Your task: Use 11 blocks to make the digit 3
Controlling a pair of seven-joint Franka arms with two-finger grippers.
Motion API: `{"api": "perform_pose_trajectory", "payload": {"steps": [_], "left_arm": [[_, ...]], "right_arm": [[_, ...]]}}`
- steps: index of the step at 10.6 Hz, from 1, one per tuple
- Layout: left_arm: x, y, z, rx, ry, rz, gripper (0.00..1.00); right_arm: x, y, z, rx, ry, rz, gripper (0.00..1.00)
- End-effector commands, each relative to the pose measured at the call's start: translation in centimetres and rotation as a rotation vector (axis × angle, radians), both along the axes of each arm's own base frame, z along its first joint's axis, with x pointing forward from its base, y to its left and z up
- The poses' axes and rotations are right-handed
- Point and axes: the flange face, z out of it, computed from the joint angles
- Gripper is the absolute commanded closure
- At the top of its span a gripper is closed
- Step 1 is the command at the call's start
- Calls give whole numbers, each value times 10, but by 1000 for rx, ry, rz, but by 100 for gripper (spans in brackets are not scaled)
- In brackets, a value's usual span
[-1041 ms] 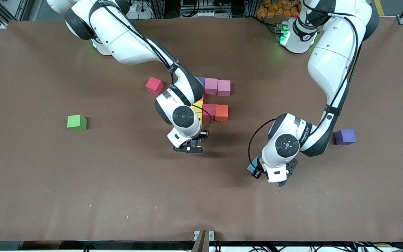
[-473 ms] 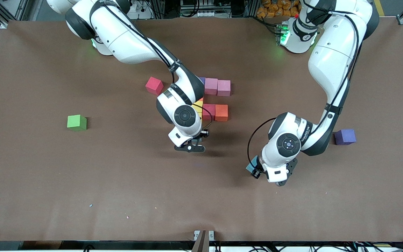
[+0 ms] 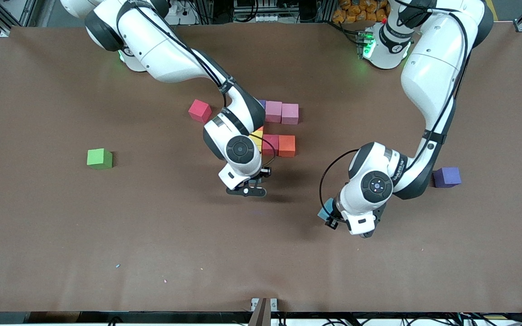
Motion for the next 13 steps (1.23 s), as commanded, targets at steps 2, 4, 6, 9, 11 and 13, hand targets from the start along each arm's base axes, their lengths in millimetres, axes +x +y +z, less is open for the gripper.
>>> {"api": "perform_pose_trajectory", "payload": {"steps": [2, 4, 6, 9, 11, 13], "left_arm": [[-9, -7, 26, -5, 32, 94, 100], [-12, -10, 34, 0, 37, 153, 100], [-14, -10, 42, 7, 45, 159, 100], [-17, -11, 46, 17, 60, 207, 100], [-21, -15, 47, 21, 79, 229, 100], [-23, -16, 48, 30, 91, 248, 100]], "right_arm": [[1, 5, -1, -18, -10, 1, 96], [0, 5, -2, -17, -8, 2, 94], [0, 5, -2, -15, -6, 0, 93], [-1, 6, -3, -12, -1, -4, 92], [-2, 6, -3, -11, 5, -12, 91], [-2, 6, -3, -10, 6, -14, 91]]}}
